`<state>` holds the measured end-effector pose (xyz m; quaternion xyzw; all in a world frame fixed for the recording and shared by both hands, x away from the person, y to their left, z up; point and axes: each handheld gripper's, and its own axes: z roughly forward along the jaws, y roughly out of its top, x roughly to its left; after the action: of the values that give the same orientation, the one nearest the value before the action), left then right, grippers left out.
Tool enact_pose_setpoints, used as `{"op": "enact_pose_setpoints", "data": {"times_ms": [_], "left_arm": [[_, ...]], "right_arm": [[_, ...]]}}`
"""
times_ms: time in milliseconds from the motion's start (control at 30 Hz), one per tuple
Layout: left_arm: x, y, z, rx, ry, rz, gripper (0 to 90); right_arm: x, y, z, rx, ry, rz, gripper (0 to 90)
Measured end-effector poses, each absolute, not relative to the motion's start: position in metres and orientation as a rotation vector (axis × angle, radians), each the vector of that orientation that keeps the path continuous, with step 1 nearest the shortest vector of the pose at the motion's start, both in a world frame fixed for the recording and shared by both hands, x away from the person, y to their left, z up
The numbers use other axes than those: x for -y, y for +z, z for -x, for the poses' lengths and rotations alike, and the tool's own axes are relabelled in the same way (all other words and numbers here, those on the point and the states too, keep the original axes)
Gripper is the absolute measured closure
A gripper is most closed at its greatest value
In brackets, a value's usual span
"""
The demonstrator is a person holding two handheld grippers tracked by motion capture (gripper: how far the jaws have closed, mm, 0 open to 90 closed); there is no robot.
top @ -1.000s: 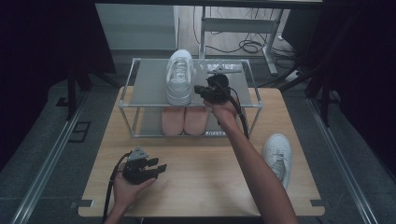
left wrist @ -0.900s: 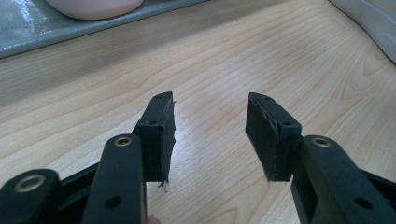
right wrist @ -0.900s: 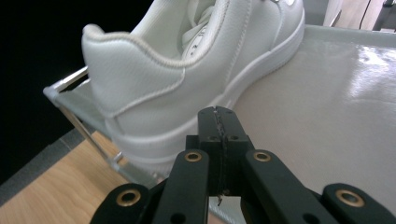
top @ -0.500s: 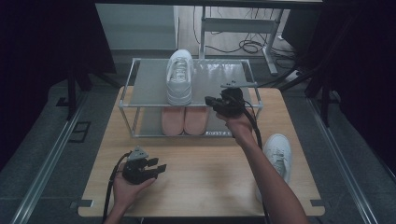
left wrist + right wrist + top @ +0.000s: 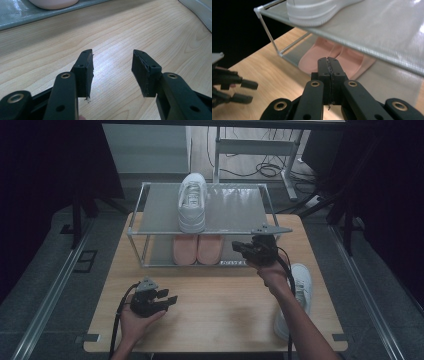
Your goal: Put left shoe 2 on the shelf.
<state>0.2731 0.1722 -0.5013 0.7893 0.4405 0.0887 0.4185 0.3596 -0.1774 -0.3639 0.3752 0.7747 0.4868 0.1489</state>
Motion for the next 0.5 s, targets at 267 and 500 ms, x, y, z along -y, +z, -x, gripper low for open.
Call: {"op": "enact_pose_setpoints", "data": {"times_ms": [267, 500], "left_arm": [[-0.172, -0.502, -0.273, -1.108, 0.221, -1.982, 52.2], [-0.173, -0.502, -0.273, -1.110, 0.221, -1.984, 52.2]], "right_arm": [[0.197, -0.375, -0.344, -2.231, 1.379, -1.090, 88.9], [0.211, -0.380, -0.329, -2.220, 1.362, -1.089, 89.3]]}}
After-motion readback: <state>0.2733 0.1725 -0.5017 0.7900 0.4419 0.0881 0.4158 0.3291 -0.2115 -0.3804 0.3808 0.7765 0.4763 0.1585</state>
